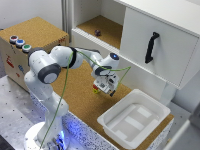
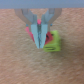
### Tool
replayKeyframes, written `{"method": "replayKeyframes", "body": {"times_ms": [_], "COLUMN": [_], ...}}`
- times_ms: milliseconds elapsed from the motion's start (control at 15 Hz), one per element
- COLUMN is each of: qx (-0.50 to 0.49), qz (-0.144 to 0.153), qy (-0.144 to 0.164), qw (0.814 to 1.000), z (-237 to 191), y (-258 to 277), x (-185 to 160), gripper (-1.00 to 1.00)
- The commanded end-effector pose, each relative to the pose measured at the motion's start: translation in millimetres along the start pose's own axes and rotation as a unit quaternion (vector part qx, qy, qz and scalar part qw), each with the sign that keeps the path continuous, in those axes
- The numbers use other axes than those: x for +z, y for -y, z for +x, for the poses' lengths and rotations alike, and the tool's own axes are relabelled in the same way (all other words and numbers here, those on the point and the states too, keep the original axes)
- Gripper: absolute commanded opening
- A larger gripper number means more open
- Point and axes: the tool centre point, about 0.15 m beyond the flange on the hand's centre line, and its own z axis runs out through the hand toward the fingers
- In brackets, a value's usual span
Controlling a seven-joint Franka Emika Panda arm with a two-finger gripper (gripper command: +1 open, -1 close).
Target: Take off the pink block
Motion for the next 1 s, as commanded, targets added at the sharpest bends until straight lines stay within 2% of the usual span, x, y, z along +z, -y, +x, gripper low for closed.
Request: {"method": "replayKeyframes", "body": {"times_ms": [0,200,400,600,800,933], "qx": [-0.020,-0.030,-0.024,0.004,0.032,0.050], "qz": [0.011,0.011,-0.005,-0.050,-0.109,-0.131], "qy": [-0.013,-0.021,-0.029,-0.036,-0.049,-0.061], "qw": [1.000,0.999,0.999,0.998,0.992,0.988], "z": [-39,-40,-43,-43,-33,-24], "y": [73,80,67,37,-1,-25], "x": [6,7,0,1,0,-3], "gripper": [-1.00,-1.00,-1.00,-1.00,-1.00,-1.00]}}
